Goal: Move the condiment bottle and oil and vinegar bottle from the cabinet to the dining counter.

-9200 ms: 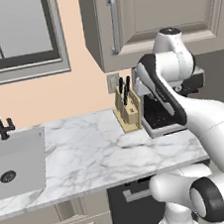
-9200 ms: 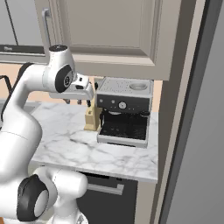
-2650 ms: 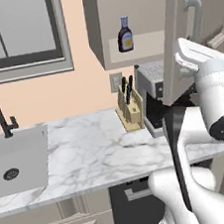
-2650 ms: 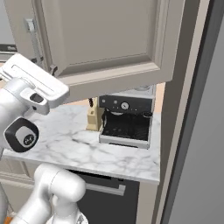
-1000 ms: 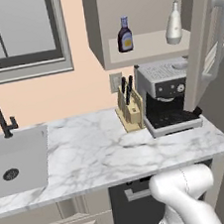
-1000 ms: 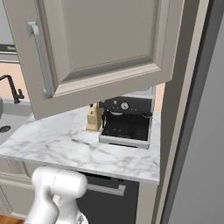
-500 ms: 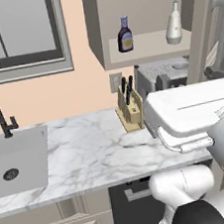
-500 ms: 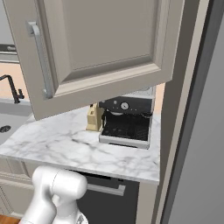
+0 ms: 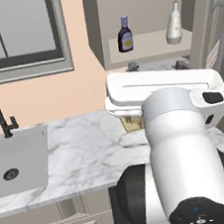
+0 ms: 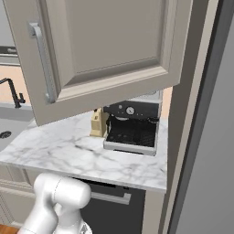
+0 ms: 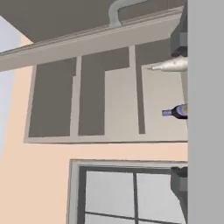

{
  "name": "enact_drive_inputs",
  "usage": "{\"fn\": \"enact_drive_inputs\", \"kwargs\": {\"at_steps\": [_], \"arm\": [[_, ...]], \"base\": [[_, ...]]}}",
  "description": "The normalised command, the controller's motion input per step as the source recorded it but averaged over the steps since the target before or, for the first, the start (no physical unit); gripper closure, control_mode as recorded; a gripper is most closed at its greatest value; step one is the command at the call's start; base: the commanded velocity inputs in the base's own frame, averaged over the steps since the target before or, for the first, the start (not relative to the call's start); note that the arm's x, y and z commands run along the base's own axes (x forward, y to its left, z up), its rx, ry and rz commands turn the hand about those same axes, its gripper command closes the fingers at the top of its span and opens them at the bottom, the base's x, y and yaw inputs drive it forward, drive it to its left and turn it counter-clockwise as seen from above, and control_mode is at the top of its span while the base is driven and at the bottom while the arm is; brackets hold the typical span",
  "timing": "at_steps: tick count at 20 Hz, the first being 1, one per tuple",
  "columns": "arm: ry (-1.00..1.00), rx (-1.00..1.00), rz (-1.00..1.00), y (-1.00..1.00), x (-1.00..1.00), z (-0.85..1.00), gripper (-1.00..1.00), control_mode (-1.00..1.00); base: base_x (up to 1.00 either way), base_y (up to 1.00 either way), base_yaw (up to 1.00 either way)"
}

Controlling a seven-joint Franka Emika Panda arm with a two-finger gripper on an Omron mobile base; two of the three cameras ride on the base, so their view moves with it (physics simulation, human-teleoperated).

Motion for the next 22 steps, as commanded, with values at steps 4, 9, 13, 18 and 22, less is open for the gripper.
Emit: {"fn": "enact_drive_inputs", "kwargs": {"at_steps": [4, 9, 13, 18, 22], "arm": [[0.01, 0.0, -0.28, 0.0, 0.73, -0.19, -1.0, -1.0], [0.08, 0.0, -0.29, -0.04, 0.72, -0.11, -1.0, -1.0], [0.12, 0.02, -0.29, -0.31, 0.59, -0.03, -1.0, -1.0], [0.1, 0.03, -0.3, -0.3, 0.54, -0.03, -1.0, -1.0], [0.08, 0.04, -0.3, -0.36, 0.39, -0.02, -1.0, -1.0]], "base": [[0.0, 0.0, 0.0], [0.0, 0.0, 0.0], [0.0, 0.0, 0.0], [0.0, 0.0, 0.0], [0.0, 0.0, 0.0]]}}
